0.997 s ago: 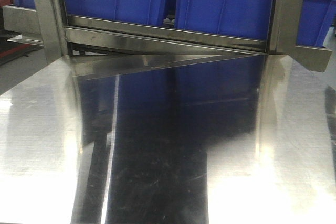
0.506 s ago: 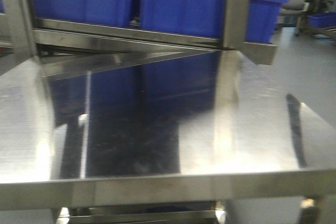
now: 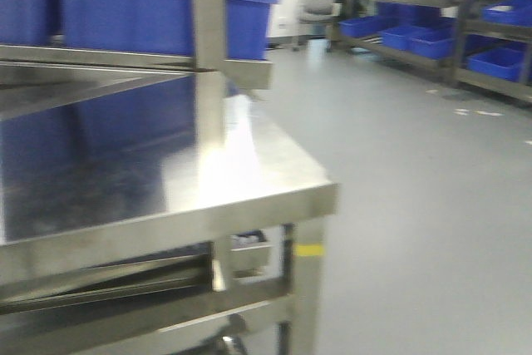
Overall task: Place yellow foam block on left shelf second layer
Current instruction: 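Drive the base away from the table carrying the cube in the right gripper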
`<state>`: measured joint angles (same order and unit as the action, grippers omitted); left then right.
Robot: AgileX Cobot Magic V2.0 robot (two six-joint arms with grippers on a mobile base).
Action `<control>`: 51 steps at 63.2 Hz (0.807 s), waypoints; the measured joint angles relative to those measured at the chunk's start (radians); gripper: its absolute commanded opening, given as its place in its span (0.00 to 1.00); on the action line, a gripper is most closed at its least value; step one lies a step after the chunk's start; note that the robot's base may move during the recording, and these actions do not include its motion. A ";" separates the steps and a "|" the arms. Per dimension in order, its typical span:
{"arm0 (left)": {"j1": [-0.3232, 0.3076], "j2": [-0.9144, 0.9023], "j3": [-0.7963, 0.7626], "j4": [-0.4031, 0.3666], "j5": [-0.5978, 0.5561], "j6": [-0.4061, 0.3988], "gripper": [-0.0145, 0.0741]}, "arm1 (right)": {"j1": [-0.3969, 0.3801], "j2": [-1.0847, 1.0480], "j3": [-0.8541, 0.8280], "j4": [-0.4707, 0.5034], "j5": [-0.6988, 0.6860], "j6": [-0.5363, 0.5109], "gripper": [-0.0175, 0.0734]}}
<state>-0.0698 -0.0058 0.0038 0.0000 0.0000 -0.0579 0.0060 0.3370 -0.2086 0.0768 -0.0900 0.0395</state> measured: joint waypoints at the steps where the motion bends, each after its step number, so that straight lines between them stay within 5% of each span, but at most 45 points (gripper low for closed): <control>1: 0.000 0.000 0.000 0.000 0.000 0.000 0.30 | 0.000 0.000 0.000 0.000 0.000 0.000 0.72; 51: 0.000 0.000 0.000 0.000 0.000 0.000 0.30 | 0.000 0.000 0.000 0.000 0.000 0.000 0.72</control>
<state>-0.0698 -0.0058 0.0038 0.0000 0.0000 -0.0579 0.0060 0.3370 -0.2086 0.0768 -0.0900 0.0395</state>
